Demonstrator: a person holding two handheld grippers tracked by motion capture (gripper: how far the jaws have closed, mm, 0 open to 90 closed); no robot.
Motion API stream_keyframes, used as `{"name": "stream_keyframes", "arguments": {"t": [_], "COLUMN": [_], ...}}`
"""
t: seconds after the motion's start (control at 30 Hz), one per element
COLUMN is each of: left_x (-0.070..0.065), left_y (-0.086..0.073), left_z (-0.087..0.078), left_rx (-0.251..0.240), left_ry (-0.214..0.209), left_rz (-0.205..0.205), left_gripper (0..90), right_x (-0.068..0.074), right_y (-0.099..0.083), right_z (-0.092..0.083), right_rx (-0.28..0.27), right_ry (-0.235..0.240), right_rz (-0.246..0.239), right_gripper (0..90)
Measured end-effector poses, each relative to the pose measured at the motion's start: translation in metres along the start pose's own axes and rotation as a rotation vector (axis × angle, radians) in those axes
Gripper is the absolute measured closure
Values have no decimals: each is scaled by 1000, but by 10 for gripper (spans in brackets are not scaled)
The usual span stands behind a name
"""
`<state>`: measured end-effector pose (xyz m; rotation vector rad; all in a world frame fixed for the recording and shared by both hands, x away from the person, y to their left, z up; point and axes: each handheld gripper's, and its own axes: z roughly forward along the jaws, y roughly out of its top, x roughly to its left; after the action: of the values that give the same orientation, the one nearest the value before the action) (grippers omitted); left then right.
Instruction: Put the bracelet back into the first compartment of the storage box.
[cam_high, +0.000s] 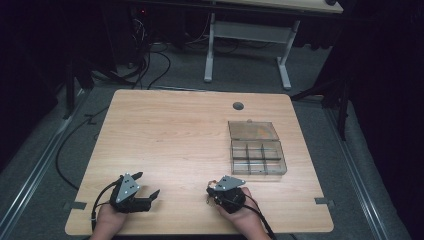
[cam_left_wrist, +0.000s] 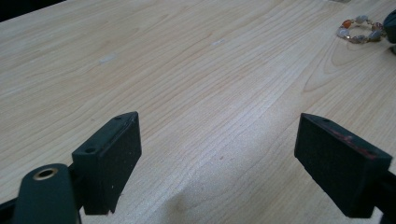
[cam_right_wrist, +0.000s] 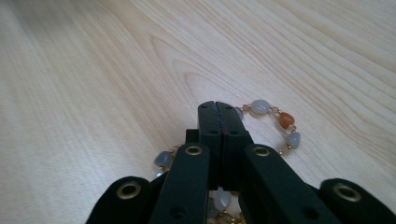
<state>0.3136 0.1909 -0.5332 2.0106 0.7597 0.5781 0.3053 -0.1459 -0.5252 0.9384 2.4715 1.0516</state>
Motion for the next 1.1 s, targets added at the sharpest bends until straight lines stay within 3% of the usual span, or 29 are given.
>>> {"name": "stream_keyframes", "arguments": {"t": [0.2, 0.9, 1.1], "left_x": [0, 0, 0], "left_y": [0, 0, 0], "left_z": [0, 0, 1], "left_rx": [2, 4, 7], "left_ry": [1, 2, 4], "left_rz": [3, 3, 2], "left_gripper": [154, 154, 155], "right_x": [-6, -40, -23], "right_y": [-4, -52, -42], "right_z": [0, -52, -55], "right_rx": [24, 20, -32], "right_ry": [-15, -121, -56], "right_rz": [11, 140, 101], "right_gripper": [900, 900, 900]}}
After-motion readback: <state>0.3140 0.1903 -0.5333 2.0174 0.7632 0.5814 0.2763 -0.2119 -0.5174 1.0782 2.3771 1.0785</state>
